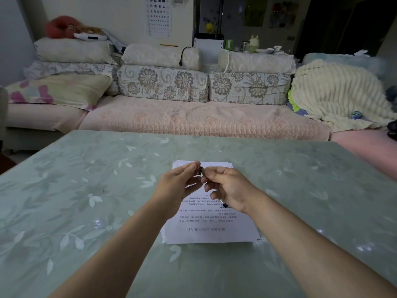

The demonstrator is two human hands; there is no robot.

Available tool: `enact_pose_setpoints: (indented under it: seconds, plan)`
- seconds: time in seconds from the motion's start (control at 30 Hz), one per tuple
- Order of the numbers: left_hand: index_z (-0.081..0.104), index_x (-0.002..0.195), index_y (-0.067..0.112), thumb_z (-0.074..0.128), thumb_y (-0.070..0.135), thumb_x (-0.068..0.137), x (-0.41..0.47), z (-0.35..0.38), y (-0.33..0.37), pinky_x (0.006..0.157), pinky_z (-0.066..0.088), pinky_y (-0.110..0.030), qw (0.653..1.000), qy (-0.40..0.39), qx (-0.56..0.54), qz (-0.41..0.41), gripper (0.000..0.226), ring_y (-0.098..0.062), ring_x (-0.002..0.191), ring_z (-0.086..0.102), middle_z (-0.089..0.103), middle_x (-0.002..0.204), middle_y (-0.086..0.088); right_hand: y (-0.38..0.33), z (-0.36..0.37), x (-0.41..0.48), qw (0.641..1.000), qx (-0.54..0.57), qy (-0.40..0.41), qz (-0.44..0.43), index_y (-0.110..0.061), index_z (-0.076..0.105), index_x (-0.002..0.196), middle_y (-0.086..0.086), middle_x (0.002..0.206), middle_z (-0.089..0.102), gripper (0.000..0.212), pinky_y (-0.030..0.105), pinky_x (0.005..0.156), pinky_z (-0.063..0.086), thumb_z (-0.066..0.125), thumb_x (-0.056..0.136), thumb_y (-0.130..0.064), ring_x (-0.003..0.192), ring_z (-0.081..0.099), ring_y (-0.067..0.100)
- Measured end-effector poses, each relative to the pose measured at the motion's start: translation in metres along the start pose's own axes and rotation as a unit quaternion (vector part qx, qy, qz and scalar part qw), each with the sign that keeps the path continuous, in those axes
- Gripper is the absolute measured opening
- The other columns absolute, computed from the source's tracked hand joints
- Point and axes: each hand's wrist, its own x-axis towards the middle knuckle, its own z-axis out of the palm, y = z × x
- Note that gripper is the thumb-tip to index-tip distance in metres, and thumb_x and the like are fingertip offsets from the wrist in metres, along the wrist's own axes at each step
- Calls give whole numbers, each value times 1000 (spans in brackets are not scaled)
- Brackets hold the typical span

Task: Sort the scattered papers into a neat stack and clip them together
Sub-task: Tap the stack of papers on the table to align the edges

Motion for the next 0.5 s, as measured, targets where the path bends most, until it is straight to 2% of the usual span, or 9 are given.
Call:
enact_pose_setpoints:
  seconds: [0.07,0.13,0.2,0.33,0.37,0.43,0.5]
  plan:
    - [73,107,11,57,21,97,-1,-1,-1,79,57,-30,993,35,109,34,21,-24,91,69,74,99,-11,1,6,1,999,-31,14,-7,-6,70,97,5,79,69,13,24,45,46,59,98,-13,61,60,16]
    - [73,109,14,52,29,99,-1,-4,1,76,58,-31,988,34,145,48,28,-20,87,67,73,97,-8,1,13,2,996,-68,46,-23,-6,72,96,5,81,71,13,26,47,46,62,97,-15,61,60,17]
    - [73,112,15,55,34,98,-1,-9,4,75,58,-30,983,23,175,57,29,-15,83,65,71,97,-6,1,19,4,990,-110,78,-42,-6,74,94,5,81,71,14,27,48,46,64,96,-16,61,61,17]
    - [70,117,12,65,19,92,2,-24,7,69,58,-22,963,27,260,63,26,-10,78,69,74,90,0,6,28,5,970,-219,87,-60,-12,74,94,3,86,73,13,27,49,49,63,96,-18,63,66,15]
    - [72,115,13,65,20,92,3,-30,7,69,58,-22,950,35,302,68,25,-10,76,68,73,87,3,8,26,6,956,-273,92,-62,-16,74,95,0,88,73,11,25,48,48,64,95,-21,64,67,14]
    - [73,111,18,64,25,92,8,-46,5,69,53,-20,882,57,457,98,22,-9,76,64,70,89,11,10,14,9,899,-418,112,-65,-24,72,96,-9,89,70,7,18,52,47,67,92,-27,72,67,11]
    - [72,110,21,62,28,93,13,-64,3,70,46,-22,815,80,562,116,21,-10,83,61,67,100,9,11,-4,10,831,-542,115,-49,-29,71,94,-14,93,67,6,23,68,54,67,90,-31,81,65,9]
